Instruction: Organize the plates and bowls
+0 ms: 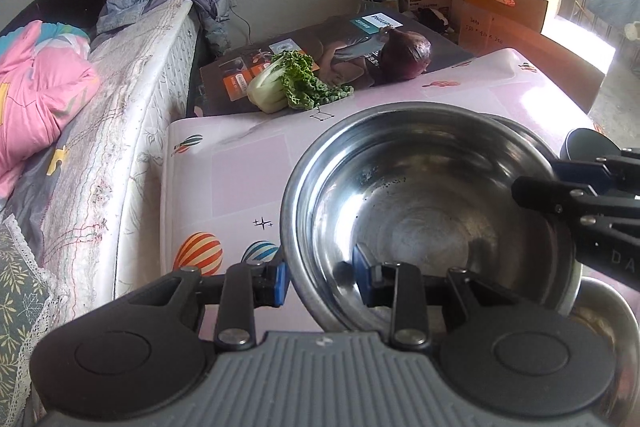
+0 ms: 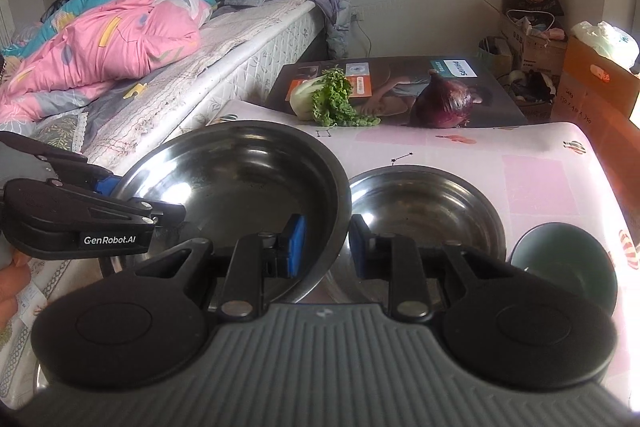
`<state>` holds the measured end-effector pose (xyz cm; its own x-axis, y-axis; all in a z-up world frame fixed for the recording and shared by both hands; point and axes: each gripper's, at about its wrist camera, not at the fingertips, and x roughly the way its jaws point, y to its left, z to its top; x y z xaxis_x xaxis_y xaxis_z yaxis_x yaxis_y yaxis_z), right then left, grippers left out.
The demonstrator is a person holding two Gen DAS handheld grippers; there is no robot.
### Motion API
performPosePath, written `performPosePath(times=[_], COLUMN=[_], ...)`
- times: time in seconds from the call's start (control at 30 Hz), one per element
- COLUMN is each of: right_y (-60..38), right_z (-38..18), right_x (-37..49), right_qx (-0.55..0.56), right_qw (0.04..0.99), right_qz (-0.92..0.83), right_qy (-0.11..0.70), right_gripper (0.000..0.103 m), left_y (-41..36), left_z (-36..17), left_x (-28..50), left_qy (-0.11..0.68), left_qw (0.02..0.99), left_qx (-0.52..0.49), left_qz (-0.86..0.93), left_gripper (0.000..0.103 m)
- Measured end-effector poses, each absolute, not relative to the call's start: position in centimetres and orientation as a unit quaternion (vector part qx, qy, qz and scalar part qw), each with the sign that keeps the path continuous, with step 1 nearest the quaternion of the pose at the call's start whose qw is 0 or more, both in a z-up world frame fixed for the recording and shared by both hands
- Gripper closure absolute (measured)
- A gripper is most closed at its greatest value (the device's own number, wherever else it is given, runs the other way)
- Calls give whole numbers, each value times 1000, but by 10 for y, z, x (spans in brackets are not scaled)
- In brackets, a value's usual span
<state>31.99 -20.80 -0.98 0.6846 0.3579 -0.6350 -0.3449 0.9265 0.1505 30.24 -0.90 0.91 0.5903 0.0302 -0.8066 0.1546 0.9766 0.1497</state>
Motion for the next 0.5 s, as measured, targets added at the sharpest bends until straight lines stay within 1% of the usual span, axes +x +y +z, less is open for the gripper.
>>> performPosePath(times=[0.23,0.5], right_y=[-268,-294], right_z=[-27,-55], right_x=[332,349], right_qx=[34,37], right_qw=[917,911], right_qz=[144,123], right_qy=[371,392], right_gripper=[79,79], left_y=[-64,-92], left_z=[-15,-38], left_x=[330,354], left_qy=[473,488], left_qw=[870,859], left_qx=[119,142], left_qz=[-69,-68], left_gripper=[68,67])
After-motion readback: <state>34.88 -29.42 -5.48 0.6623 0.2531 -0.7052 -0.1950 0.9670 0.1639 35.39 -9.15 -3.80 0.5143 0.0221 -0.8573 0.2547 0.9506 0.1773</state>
